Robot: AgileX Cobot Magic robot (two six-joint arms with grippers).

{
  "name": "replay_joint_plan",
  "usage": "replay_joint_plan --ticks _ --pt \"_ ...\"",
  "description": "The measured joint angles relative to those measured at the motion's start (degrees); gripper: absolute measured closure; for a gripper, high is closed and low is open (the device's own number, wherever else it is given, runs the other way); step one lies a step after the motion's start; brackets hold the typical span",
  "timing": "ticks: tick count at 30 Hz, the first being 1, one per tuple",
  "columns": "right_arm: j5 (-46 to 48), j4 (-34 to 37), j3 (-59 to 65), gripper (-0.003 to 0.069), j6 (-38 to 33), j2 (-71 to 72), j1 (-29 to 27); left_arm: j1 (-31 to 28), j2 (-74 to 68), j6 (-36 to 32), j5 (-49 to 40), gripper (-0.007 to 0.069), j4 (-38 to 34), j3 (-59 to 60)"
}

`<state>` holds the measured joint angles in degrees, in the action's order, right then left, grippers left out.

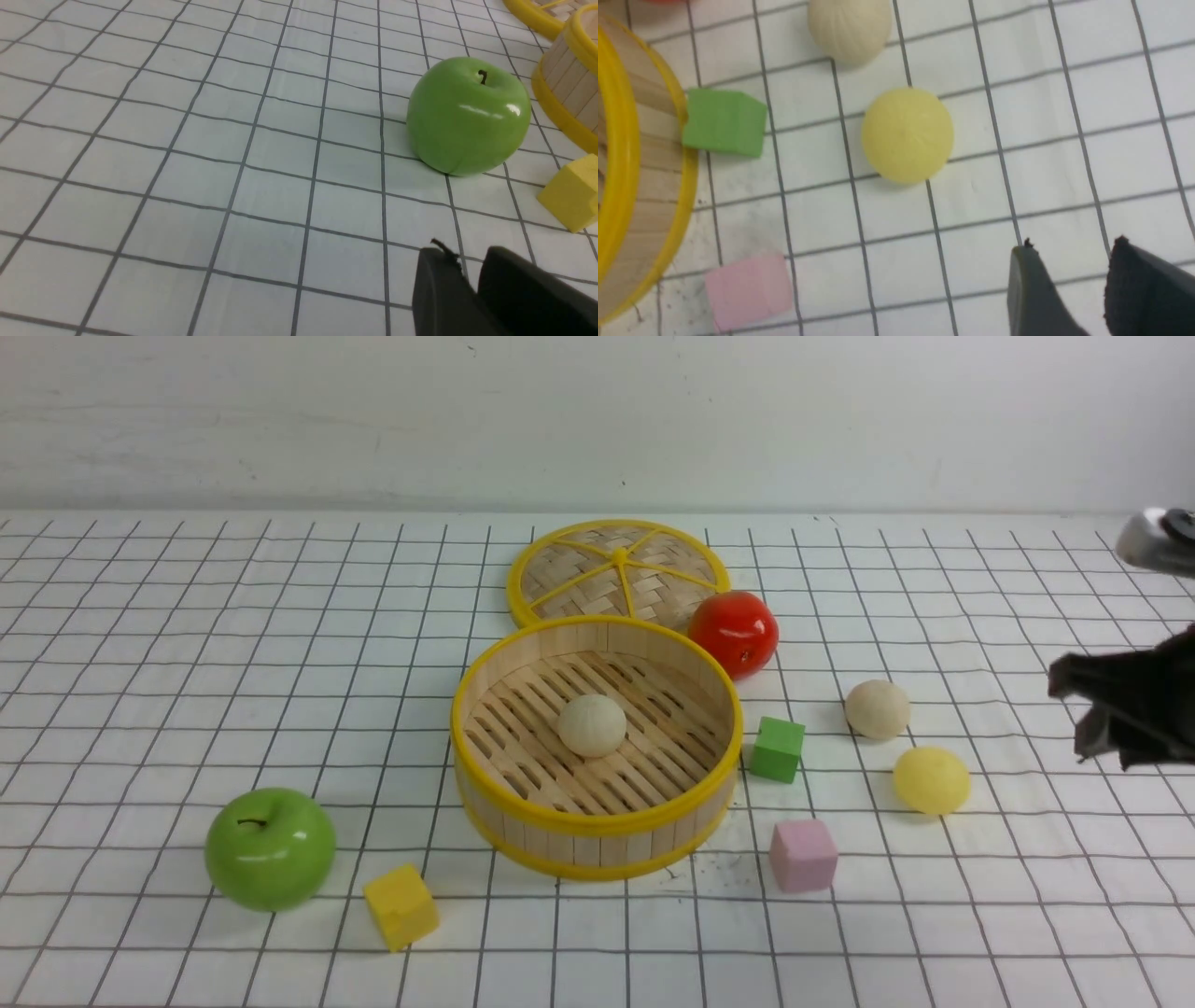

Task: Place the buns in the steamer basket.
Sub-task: Use the right arm to grab a steamed stuffed bun

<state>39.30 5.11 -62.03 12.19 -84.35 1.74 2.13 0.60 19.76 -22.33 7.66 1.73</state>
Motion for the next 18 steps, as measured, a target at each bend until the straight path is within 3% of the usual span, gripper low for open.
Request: replay_joint_plan --ticks 7,13,18 --pt "1.4 0.1 -10.0 0.0406 -0.2 -8.7 4.1 0.0 0.0 0.0 0.0 0.0492 0.0 0.0" --pt "0.0 -5.1 -17.9 0.0339 0.5 -19.3 11.3 0.0 0.0 0.0 0.0 0.0491 0.0 0.0" --pt "-0.1 -8.4 -25.3 0.0312 1.1 -27.6 11.2 0.0 0.0 0.0 0.0 0.0491 0.0 0.0"
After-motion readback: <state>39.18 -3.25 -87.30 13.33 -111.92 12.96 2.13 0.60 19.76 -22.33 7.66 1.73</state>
